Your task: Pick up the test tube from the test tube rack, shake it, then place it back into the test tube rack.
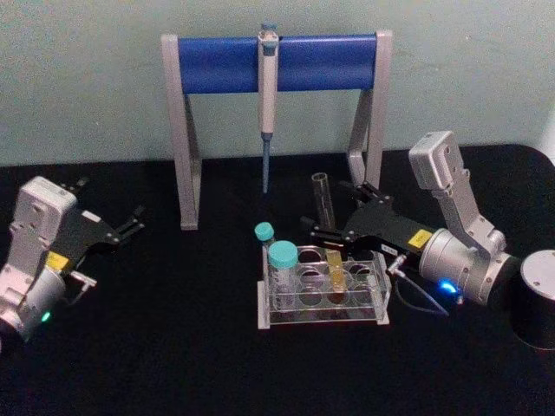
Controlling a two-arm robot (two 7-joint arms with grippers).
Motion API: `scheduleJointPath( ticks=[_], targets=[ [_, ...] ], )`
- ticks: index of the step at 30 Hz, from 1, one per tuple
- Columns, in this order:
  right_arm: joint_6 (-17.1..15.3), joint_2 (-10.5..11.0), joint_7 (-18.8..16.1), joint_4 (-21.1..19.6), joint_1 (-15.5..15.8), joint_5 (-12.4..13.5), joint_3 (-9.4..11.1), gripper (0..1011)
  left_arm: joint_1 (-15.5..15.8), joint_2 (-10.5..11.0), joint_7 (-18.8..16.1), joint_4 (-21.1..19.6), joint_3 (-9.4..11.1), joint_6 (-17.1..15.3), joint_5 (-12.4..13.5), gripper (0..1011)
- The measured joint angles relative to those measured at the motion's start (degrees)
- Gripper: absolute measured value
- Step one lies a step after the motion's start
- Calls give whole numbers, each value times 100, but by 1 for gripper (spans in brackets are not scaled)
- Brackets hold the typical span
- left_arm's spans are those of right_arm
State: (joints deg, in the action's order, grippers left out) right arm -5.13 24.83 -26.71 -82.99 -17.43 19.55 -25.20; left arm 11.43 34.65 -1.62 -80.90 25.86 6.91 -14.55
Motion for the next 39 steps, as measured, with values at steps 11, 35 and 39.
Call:
scheduleJointPath(
  ticks=[11,35,39],
  targets=[
    [-2,0,14,-4,-2,-2,-9,1000,0,0,0,0,0,0,0,1001],
    [-11,0,30,-4,-2,-6,-15,326,0,0,0,0,0,0,0,1001],
    [-10,0,30,-4,-2,-2,-15,237,0,0,0,0,0,0,0,1001]
  ],
)
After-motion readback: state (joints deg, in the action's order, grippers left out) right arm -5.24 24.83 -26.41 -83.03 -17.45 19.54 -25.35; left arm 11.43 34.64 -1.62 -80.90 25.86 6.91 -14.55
